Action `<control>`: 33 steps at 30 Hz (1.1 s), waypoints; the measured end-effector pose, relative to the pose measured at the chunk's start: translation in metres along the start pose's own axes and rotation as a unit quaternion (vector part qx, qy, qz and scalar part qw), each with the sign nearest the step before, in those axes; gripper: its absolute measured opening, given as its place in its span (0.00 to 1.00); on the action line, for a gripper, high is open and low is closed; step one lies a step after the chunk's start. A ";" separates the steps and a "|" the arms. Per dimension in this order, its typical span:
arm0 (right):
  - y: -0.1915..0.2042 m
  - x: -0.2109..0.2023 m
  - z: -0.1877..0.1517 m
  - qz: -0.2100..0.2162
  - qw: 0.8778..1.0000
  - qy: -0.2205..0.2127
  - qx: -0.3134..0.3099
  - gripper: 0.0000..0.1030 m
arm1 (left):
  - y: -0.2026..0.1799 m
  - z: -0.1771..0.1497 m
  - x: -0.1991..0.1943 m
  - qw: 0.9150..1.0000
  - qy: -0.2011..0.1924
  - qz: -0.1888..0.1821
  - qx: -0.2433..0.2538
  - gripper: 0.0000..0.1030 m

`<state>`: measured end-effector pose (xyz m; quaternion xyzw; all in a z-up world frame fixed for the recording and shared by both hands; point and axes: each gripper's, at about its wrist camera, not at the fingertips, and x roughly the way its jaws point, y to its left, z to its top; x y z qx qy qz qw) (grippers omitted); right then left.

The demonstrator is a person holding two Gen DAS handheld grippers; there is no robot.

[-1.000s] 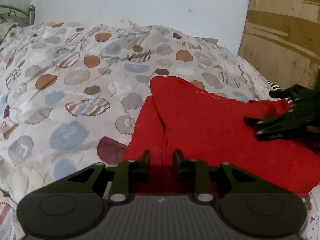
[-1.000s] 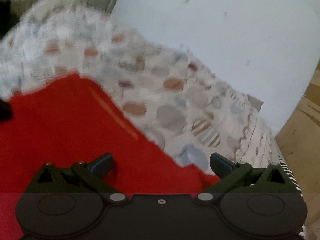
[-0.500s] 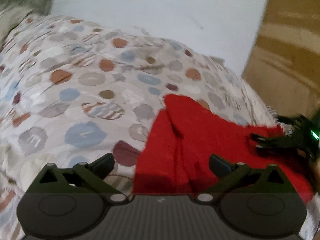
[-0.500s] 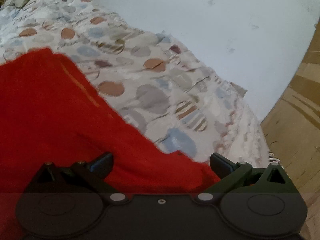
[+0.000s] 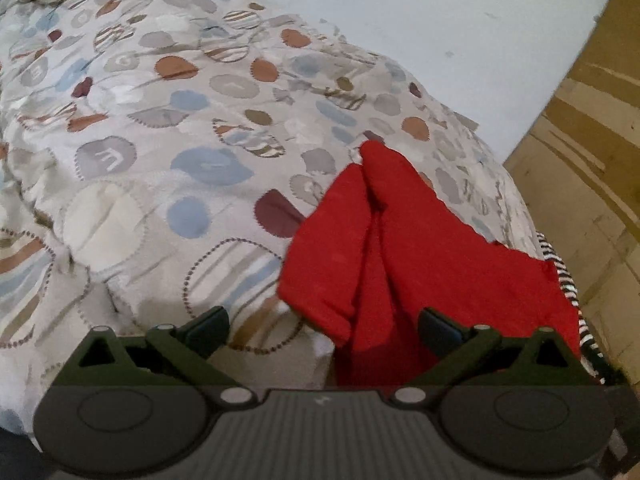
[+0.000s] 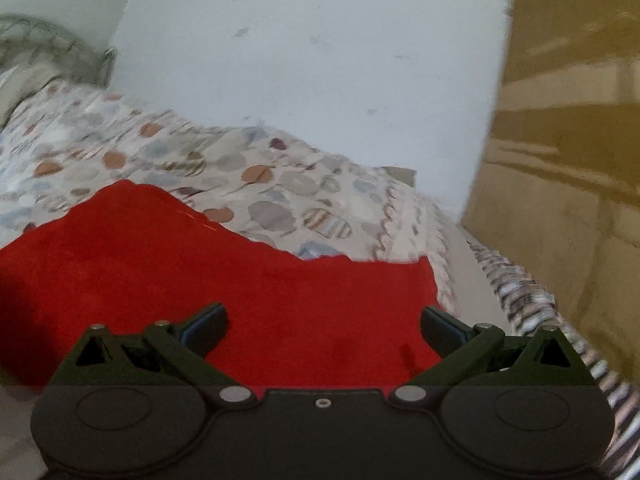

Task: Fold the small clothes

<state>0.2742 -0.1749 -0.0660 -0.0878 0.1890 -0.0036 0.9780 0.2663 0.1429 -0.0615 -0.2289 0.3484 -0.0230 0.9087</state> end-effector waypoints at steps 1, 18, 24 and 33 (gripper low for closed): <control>-0.002 0.002 -0.008 0.003 1.000 0.008 0.023 0.99 | -0.002 0.000 0.003 1.000 0.003 -0.001 0.002 1.00; 0.001 -0.004 -0.019 -0.004 0.999 -0.022 0.023 0.99 | 0.005 -0.001 0.015 0.998 0.051 -0.005 -0.021 0.73; 0.000 -0.003 -0.018 0.001 1.000 -0.015 0.027 0.99 | 0.014 0.000 0.013 0.997 0.050 -0.020 -0.050 0.70; 0.012 -0.023 0.009 0.039 0.996 -0.055 -0.065 1.00 | 0.013 -0.001 0.020 0.996 0.069 -0.029 -0.057 0.99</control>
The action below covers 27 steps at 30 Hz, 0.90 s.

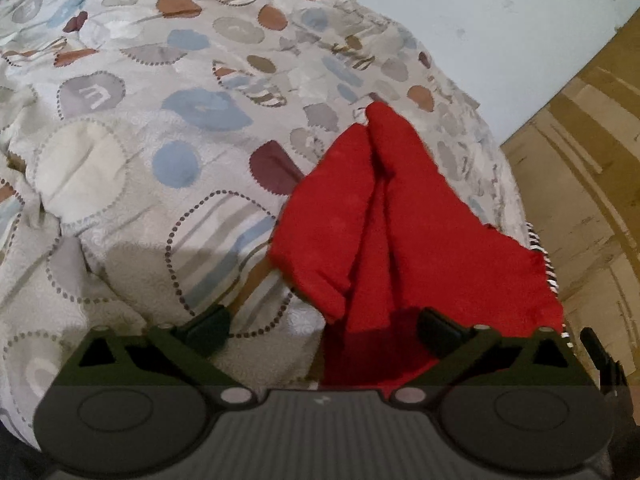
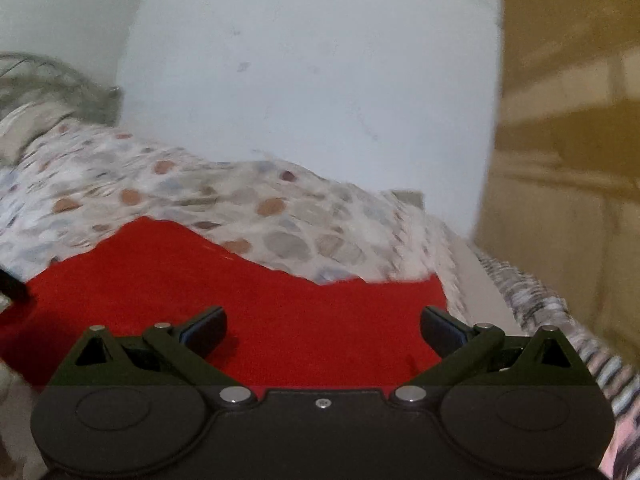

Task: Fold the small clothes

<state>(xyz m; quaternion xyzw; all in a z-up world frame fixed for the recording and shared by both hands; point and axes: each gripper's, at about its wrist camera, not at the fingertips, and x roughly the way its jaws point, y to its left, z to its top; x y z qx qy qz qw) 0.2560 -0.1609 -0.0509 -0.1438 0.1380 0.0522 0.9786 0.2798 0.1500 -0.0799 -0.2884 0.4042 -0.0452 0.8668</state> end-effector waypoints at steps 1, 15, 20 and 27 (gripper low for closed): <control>0.007 0.004 -0.006 0.000 0.999 0.006 -0.035 1.00 | -0.001 -0.001 0.001 1.000 0.000 0.007 0.003 0.93; -0.011 0.015 -0.028 0.044 0.998 0.014 0.036 1.00 | 0.008 -0.011 -0.030 0.997 -0.067 -0.035 -0.015 0.00; -0.007 0.011 -0.030 0.030 0.999 0.004 0.023 1.00 | 0.008 -0.013 -0.031 0.997 -0.071 -0.026 -0.017 0.00; -0.004 0.009 -0.030 0.024 1.000 -0.001 0.019 1.00 | -0.001 -0.009 -0.039 0.991 -0.135 -0.017 0.015 0.25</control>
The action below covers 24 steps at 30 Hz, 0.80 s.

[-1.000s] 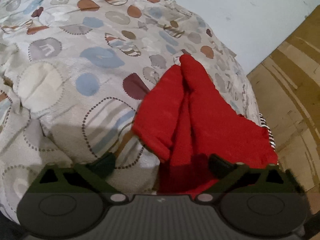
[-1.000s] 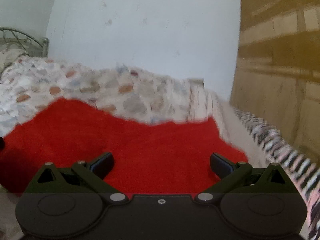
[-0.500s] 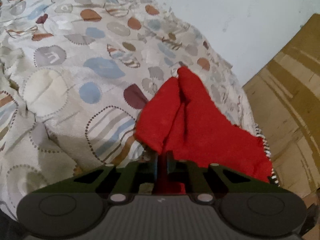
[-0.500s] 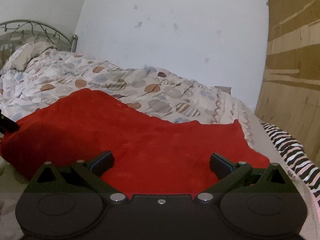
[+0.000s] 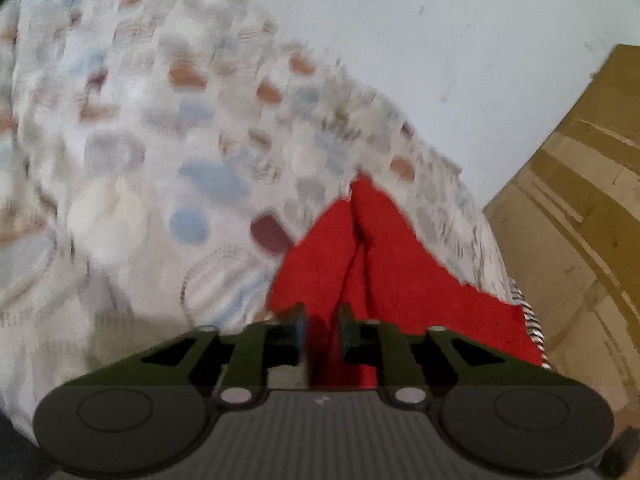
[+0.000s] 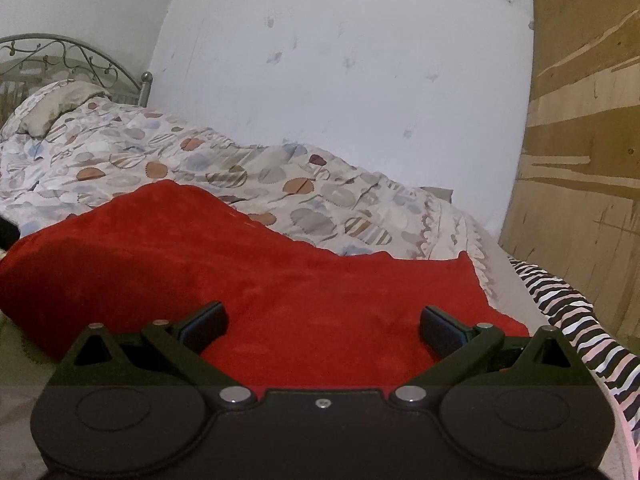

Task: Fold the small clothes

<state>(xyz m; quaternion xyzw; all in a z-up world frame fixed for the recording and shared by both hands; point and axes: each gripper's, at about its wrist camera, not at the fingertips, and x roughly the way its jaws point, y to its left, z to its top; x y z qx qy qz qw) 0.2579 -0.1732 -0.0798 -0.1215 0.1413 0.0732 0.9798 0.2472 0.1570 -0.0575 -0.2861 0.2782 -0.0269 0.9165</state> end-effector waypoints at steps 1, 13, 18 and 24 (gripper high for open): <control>0.000 0.000 0.000 -0.001 1.000 -0.001 -0.001 1.00 | -0.006 0.004 0.003 1.000 -0.010 0.002 0.028 0.27; -0.003 0.001 0.000 0.005 1.000 0.000 0.008 1.00 | -0.033 0.010 0.050 0.987 0.073 0.003 0.146 0.06; -0.003 0.000 0.000 0.003 1.000 -0.001 0.006 1.00 | -0.028 0.008 0.032 0.994 0.019 0.018 0.106 0.05; -0.003 0.000 0.000 0.002 1.000 -0.003 0.003 1.00 | 0.003 0.011 0.036 0.998 0.058 0.014 -0.004 0.05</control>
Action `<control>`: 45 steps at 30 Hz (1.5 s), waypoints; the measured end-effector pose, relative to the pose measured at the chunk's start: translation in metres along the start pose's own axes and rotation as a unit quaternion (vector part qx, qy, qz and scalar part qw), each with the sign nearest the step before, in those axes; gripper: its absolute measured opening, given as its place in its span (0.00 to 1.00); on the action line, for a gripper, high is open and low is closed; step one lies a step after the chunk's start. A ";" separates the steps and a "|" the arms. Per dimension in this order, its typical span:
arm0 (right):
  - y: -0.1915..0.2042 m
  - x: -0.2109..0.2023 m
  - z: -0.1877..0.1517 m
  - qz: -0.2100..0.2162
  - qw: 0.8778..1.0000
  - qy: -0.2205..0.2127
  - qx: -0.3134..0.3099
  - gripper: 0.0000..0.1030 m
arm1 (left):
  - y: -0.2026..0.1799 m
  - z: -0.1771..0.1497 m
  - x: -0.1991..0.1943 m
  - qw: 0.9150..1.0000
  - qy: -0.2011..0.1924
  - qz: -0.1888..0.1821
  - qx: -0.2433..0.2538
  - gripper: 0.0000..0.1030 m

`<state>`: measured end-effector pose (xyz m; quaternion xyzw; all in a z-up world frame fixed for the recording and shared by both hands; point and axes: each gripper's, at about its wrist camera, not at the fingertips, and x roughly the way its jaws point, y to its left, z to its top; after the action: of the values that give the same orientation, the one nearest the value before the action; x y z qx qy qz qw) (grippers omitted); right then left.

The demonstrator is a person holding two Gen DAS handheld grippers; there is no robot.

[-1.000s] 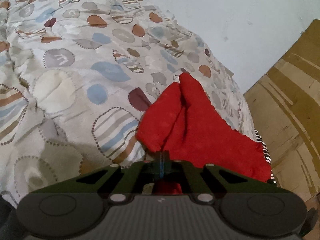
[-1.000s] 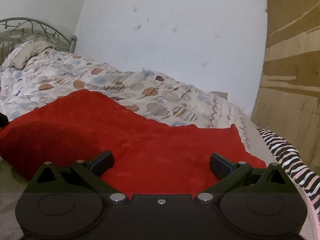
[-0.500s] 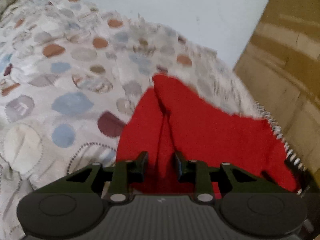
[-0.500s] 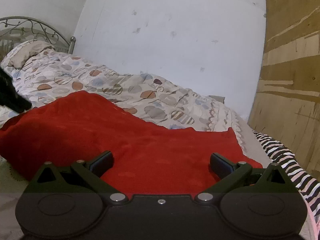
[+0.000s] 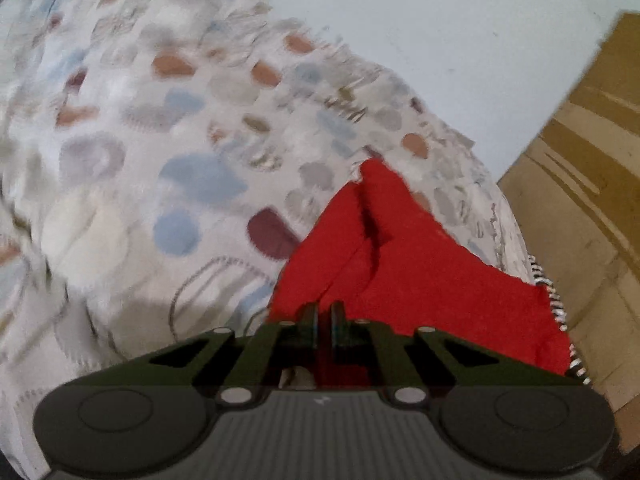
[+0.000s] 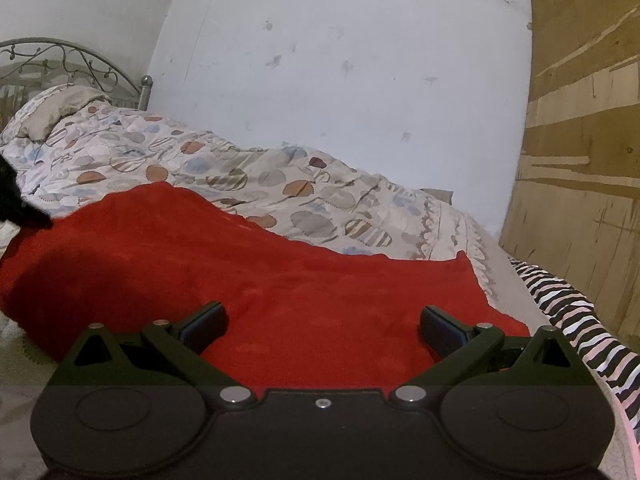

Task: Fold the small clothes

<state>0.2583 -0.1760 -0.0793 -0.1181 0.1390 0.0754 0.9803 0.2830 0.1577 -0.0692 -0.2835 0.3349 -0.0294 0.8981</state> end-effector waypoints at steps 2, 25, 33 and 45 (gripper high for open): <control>0.000 0.000 0.000 -0.001 1.000 -0.001 -0.001 1.00 | 0.003 0.002 0.001 1.000 -0.003 -0.001 -0.007 0.05; 0.002 -0.003 -0.001 -0.005 1.000 -0.006 -0.005 1.00 | -0.027 0.014 0.038 0.988 0.027 0.057 0.139 0.95; 0.004 -0.005 -0.001 -0.009 1.000 -0.010 -0.008 1.00 | -0.011 0.019 0.040 0.997 0.045 -0.006 0.061 0.61; -0.012 -0.023 0.014 -0.036 0.999 -0.029 -0.005 1.00 | -0.012 0.016 0.040 0.998 0.038 -0.016 0.057 0.39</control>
<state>0.2422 -0.1866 -0.0566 -0.1253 0.1057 0.0442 0.9855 0.3256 0.1456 -0.0760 -0.2355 0.3620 -0.0736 0.8989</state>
